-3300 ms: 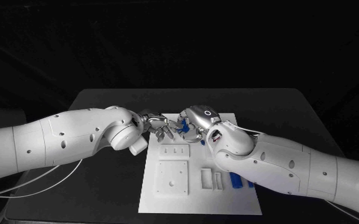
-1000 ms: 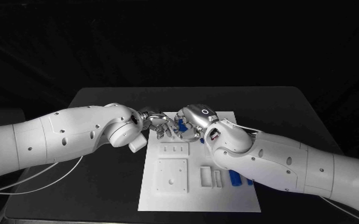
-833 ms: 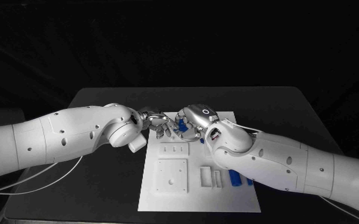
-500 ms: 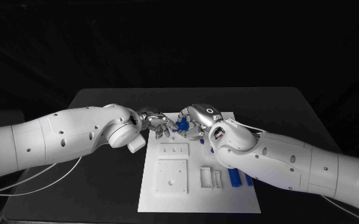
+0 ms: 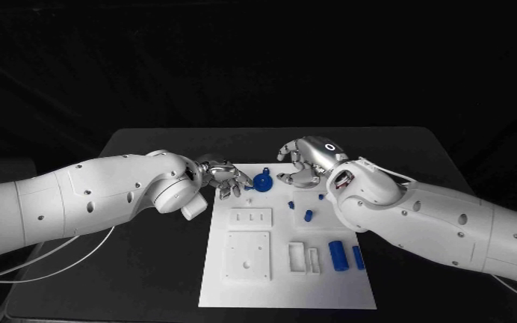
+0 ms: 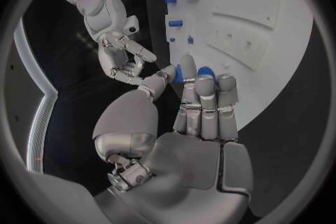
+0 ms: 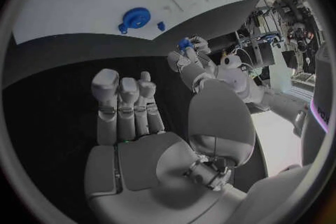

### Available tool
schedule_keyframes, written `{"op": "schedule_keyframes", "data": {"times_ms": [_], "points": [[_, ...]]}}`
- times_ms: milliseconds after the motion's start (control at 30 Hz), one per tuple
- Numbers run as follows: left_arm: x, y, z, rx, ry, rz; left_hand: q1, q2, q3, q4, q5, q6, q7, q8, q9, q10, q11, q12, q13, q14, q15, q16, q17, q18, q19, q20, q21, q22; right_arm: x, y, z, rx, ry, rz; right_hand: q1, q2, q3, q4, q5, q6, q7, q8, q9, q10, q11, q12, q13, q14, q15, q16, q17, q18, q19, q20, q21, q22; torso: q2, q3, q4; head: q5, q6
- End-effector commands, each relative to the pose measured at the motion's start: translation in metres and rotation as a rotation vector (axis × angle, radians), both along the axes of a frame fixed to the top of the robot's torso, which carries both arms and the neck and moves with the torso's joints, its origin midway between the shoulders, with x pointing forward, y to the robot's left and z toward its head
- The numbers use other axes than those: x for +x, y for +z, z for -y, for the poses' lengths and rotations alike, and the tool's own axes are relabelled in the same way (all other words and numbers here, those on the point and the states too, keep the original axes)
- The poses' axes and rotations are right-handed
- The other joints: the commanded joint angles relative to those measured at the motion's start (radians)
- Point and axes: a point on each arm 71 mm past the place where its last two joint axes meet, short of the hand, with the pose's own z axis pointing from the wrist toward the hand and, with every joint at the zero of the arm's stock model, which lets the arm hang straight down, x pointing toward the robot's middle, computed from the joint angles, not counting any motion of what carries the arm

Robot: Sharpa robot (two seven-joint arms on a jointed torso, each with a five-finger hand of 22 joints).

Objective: Assemble the parts on the task board

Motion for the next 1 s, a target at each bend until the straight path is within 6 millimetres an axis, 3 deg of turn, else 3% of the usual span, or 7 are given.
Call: {"op": "schedule_keyframes", "data": {"times_ms": [33, 333, 567, 700, 800, 900, 1000], "points": [[0.000, 0.000, -0.001, 0.017, 0.005, 0.006, 0.007, 0.002, 0.001, 0.001, -0.006, 0.103, -0.053, -0.001, 0.135, 0.013, -0.004, 0.010, 0.004, 0.014, -0.018, 0.015, 0.004, 0.001, 0.014, -0.097, 0.010, 0.006, 0.009, 0.014, 0.016, 0.098, -0.040, -0.003, 0.018, -0.002, 0.009, 0.011, 0.005, -0.038, 0.037, 0.000, -0.002, -0.006, 0.000, -0.004, -0.002, -0.007, 0.000, -0.007, -0.002, 0.140, -0.004, 0.001, -0.006, -0.002, 0.000, 0.0008, -0.0007, 0.002, 0.000], [0.000, -0.001, 0.001, 0.062, -0.010, 0.011, -0.003, -0.006, -0.003, 0.007, -0.002, 0.139, -0.070, 0.008, 0.167, 0.044, -0.024, 0.051, 0.023, 0.049, -0.039, 0.062, 0.014, 0.010, 0.047, -0.113, 0.046, 0.027, 0.036, 0.035, 0.065, 0.199, -0.163, -0.062, 0.048, 0.000, 0.042, 0.027, 0.013, -0.039, 0.037, 0.001, -0.005, -0.008, 0.001, -0.006, -0.008, -0.009, 0.001, -0.009, -0.005, 0.140, -0.004, -0.001, -0.014, -0.005, 0.000, 0.0013, -0.0003, 0.003, -0.004], [-0.001, 0.000, 0.008, 0.140, -0.035, 0.055, -0.009, -0.014, -0.003, 0.009, 0.014, 0.160, -0.082, 0.014, 0.196, 0.055, -0.036, 0.079, 0.036, 0.080, -0.052, 0.090, 0.015, 0.018, 0.077, -0.123, 0.068, 0.037, 0.052, 0.044, 0.086, 0.289, -0.205, -0.099, 0.057, 0.005, 0.050, 0.036, 0.032, -0.045, 0.041, 0.001, -0.008, -0.027, 0.006, -0.019, -0.018, -0.028, 0.006, -0.025, -0.013, 0.140, -0.027, -0.001, -0.035, -0.009, -0.001, 0.0029, -0.0005, 0.003, -0.006], [-0.003, 0.000, 0.012, 0.187, -0.047, 0.067, -0.012, -0.020, -0.005, 0.009, 0.032, 0.183, -0.093, 0.023, 0.220, 0.069, -0.047, 0.110, 0.049, 0.109, -0.063, 0.124, 0.023, 0.028, 0.108, -0.132, 0.095, 0.047, 0.063, 0.054, 0.102, 0.366, -0.248, -0.126, 0.060, 0.010, 0.051, 0.041, 0.054, -0.049, 0.045, 0.004, -0.010, -0.061, 0.010, -0.055, -0.046, -0.066, 0.011, -0.067, -0.042, 0.140, -0.076, 0.024, -0.086, -0.030, 0.000, 0.0033, 0.0015, 0.000, -0.013], [-0.004, -0.001, 0.015, 0.215, -0.059, 0.068, -0.014, -0.021, -0.003, 0.009, 0.039, 0.188, -0.095, 0.023, 0.231, 0.068, -0.050, 0.124, 0.055, 0.112, -0.066, 0.133, 0.024, 0.031, 0.112, -0.132, 0.101, 0.051, 0.073, 0.058, 0.114, 0.432, -0.267, -0.171, 0.060, 0.019, 0.056, 0.035, 0.071, -0.050, 0.050, 0.008, -0.009, -0.113, 0.016, -0.114, -0.091, -0.121, 0.023, -0.128, -0.085, 0.133, -0.142, 0.060, -0.165, -0.067, -0.001, 0.0038, 0.0009, -0.001, -0.013], [-0.006, -0.002, 0.019, 0.253, -0.096, 0.073, -0.007, -0.033, 0.001, 0.001, 0.046, 0.195, -0.099, 0.025, 0.247, 0.067, -0.052, 0.144, 0.064, 0.114, -0.067, 0.149, 0.025, 0.032, 0.110, -0.130, 0.109, 0.056, 0.079, 0.056, 0.122, 0.453, -0.273, -0.209, 0.056, 0.033, 0.055, 0.016, 0.080, -0.058, 0.060, 0.013, -0.009, -0.189, 0.032, -0.186, -0.155, -0.196, 0.052, -0.204, -0.153, 0.118, -0.223, 0.108, -0.275, -0.125, -0.002, 0.0021, -0.0002, -0.002, -0.017], [-0.008, -0.002, 0.024, 0.282, -0.127, 0.088, 0.002, -0.045, 0.005, -0.001, 0.086, 0.203, -0.101, 0.026, 0.259, 0.067, -0.054, 0.162, 0.072, 0.115, -0.068, 0.161, 0.026, 0.033, 0.110, -0.128, 0.114, 0.060, 0.082, 0.056, 0.129, 0.449, -0.277, -0.208, 0.057, 0.038, 0.050, 0.007, 0.082, -0.067, 0.069, 0.013, -0.010, -0.219, 0.039, -0.207, -0.181, -0.225, 0.071, -0.225, -0.181, 0.114, -0.252, 0.126, -0.315, -0.145, 0.000, 0.0017, 0.0008, 0.001, -0.019]]}}
